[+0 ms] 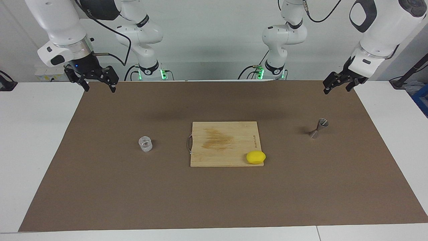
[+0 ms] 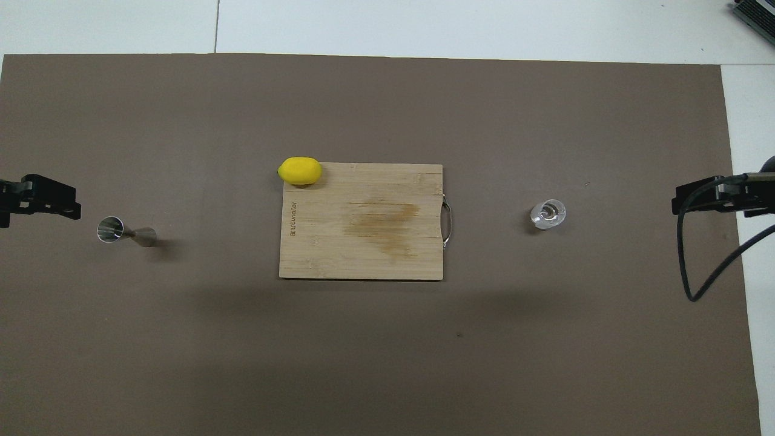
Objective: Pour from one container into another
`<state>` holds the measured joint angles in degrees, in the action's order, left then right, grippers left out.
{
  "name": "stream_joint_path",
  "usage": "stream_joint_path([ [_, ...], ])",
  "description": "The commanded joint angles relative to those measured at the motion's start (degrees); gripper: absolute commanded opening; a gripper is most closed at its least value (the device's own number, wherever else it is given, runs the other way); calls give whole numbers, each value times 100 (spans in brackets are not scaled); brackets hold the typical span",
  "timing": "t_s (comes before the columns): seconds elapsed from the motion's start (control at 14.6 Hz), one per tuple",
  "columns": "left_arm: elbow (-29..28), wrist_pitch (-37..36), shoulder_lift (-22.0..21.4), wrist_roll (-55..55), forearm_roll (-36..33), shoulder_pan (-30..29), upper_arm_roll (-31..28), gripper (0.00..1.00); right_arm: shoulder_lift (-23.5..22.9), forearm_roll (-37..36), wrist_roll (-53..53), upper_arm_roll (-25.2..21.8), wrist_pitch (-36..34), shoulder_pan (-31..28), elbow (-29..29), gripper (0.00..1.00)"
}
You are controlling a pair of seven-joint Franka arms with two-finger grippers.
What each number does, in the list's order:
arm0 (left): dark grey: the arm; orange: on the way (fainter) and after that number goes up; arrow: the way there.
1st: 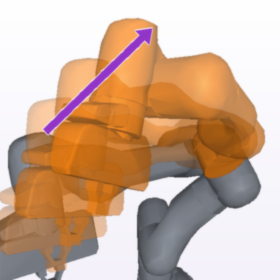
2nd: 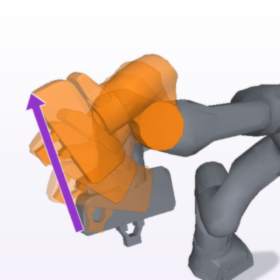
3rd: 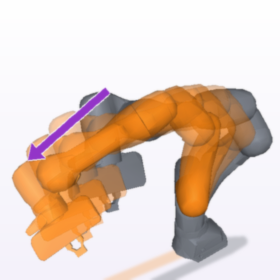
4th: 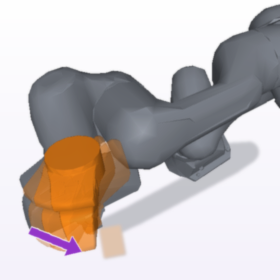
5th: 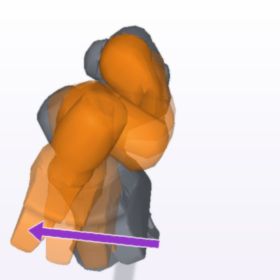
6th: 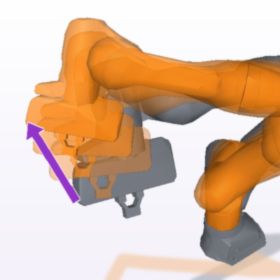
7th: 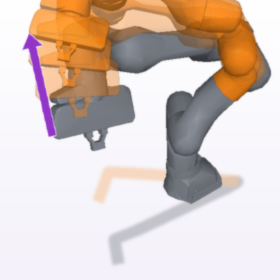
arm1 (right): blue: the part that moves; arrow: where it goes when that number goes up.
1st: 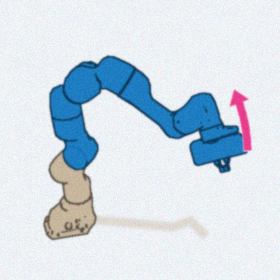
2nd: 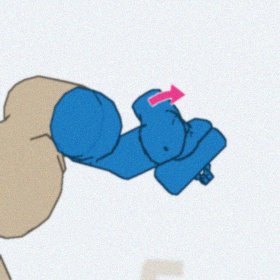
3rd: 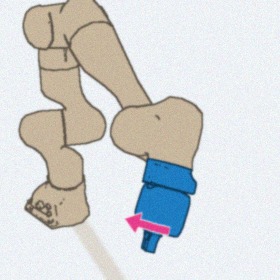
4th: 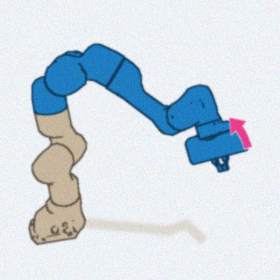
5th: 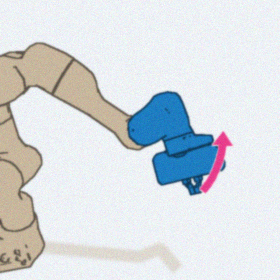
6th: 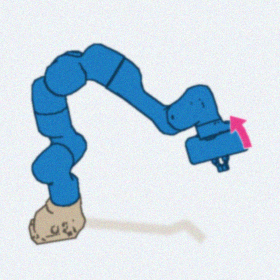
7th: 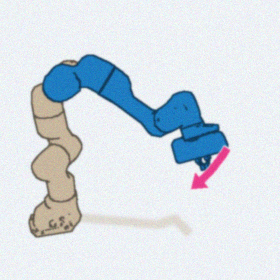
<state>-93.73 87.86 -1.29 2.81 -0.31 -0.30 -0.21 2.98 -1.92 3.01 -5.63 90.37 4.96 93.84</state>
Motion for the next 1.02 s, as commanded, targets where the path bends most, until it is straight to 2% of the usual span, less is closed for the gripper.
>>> stream_joint_path([
  [0.0,-22,-120,-91,53,75,4,-23,100,-52,-63,94,18,-63,-21,-103,100],
  [0.41,-57,-6,-152,88,75,-14,12,100,-43,-45,94,18,-63,-21,-68,100],
  [0.55,-250,397,-214,71,67,-14,-23,100,-26,-45,94,18,-63,-21,-50,100],
  [0.75,-847,1204,-416,18,58,-285,-23,100,-26,-45,103,18,-54,-21,-41,100],
  [0.96,-902,1532,-329,0,58,-558,-23,100,-17,-28,427,18,-19,-30,20,100],
])
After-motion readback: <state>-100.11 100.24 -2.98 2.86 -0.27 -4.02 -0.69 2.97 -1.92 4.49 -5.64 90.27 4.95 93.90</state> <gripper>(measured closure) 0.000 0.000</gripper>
